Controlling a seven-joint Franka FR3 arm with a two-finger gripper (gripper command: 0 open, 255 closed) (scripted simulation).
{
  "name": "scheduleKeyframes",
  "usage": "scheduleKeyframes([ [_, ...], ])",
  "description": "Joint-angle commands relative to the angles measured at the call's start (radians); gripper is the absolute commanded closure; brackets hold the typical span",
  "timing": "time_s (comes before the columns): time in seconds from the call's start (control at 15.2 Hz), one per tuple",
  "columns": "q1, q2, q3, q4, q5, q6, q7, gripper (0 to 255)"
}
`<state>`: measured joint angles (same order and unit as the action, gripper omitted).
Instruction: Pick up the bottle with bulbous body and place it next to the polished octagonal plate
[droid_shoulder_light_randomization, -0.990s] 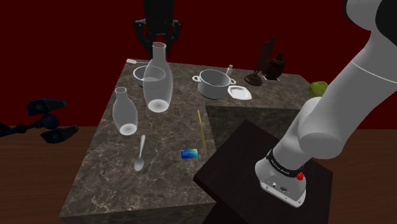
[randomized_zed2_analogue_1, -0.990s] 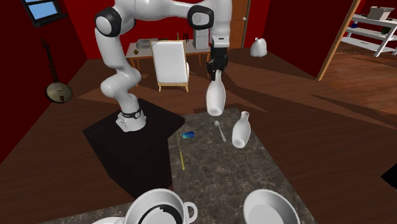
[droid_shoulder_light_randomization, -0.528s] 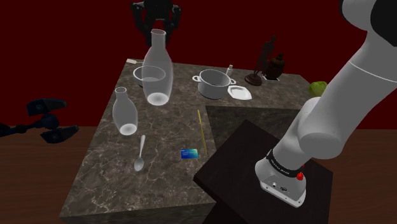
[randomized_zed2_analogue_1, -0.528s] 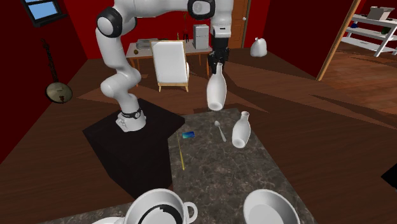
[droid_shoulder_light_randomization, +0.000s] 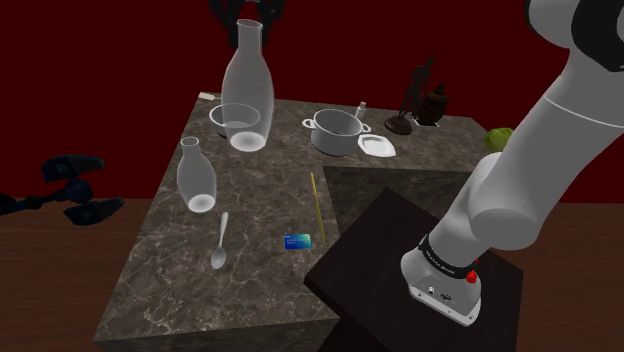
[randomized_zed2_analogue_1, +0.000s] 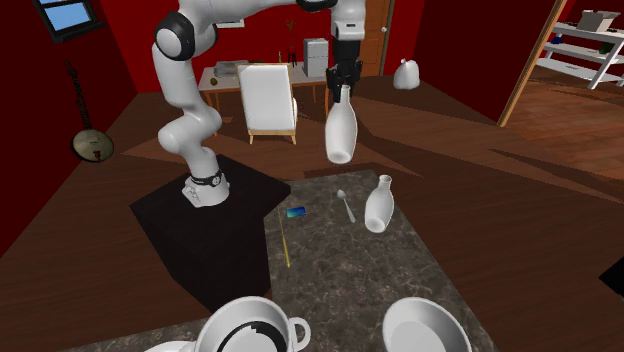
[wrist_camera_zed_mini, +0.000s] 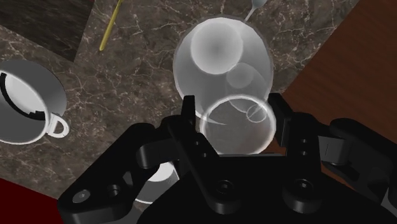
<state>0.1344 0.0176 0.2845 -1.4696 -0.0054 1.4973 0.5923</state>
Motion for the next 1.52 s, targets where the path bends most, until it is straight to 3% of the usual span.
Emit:
scheduleKeyframes([
  [0.0,0.001,0.010,0.001,0.032,-0.003,-0.022,0.002,255],
  [0.66,-0.105,-0.242,-0.137,-0.249,0.040,0.010,-0.242,255],
  [1.45,-0.203,-0.399,-0.332,-0.401,-0.007,0.002,-0.532,255],
])
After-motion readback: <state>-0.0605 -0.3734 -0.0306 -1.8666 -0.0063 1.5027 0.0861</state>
